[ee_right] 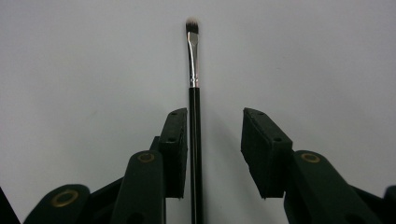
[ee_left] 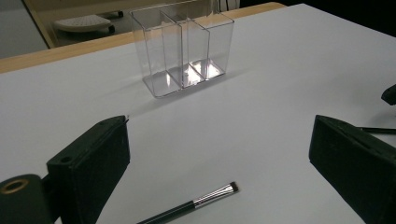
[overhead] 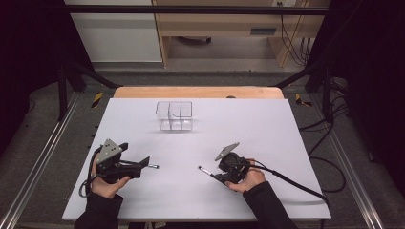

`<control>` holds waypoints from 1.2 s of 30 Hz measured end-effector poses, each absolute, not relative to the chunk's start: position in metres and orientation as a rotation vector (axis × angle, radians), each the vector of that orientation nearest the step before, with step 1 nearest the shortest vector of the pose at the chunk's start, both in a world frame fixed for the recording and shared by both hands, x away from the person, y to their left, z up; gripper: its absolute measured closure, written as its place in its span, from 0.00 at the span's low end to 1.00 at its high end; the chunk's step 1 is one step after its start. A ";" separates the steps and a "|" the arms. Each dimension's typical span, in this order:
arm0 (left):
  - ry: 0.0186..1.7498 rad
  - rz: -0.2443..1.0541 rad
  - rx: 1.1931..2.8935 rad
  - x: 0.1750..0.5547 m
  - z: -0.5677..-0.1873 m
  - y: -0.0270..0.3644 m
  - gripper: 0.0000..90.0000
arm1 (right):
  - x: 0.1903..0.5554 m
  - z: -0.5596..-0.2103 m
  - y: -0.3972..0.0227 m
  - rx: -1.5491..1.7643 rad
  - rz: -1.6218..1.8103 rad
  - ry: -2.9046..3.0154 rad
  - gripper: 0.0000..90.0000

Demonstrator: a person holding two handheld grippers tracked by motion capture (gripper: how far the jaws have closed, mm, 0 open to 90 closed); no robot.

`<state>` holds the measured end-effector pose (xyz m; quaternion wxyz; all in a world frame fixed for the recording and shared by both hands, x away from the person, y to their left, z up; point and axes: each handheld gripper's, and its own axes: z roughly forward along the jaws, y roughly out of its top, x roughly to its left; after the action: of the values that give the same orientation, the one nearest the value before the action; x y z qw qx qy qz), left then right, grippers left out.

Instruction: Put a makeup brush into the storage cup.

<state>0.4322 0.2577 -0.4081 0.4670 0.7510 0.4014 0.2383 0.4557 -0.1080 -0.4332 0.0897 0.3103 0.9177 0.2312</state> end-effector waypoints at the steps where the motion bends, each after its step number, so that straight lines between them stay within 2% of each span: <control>1: 0.985 0.585 1.844 0.432 -0.408 0.257 0.05 | 0.457 -0.433 -0.106 0.925 0.660 2.746 0.69; 10: 0.983 0.583 1.848 0.432 -0.409 0.256 0.05 | 0.466 -0.438 -0.096 0.934 0.524 2.825 0.72; 32: 0.982 0.579 1.861 0.433 -0.411 0.254 0.05 | 0.464 -0.448 -0.083 0.885 0.372 2.891 0.93; 36: 0.985 0.577 1.863 0.433 -0.411 0.254 0.05 | 0.464 -0.448 -0.084 0.883 0.374 2.894 0.94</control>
<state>0.4331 0.2542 -0.4111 0.4603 0.7570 0.4000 0.2346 0.4636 -0.0836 -0.4482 0.0467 0.2893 0.9482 0.1225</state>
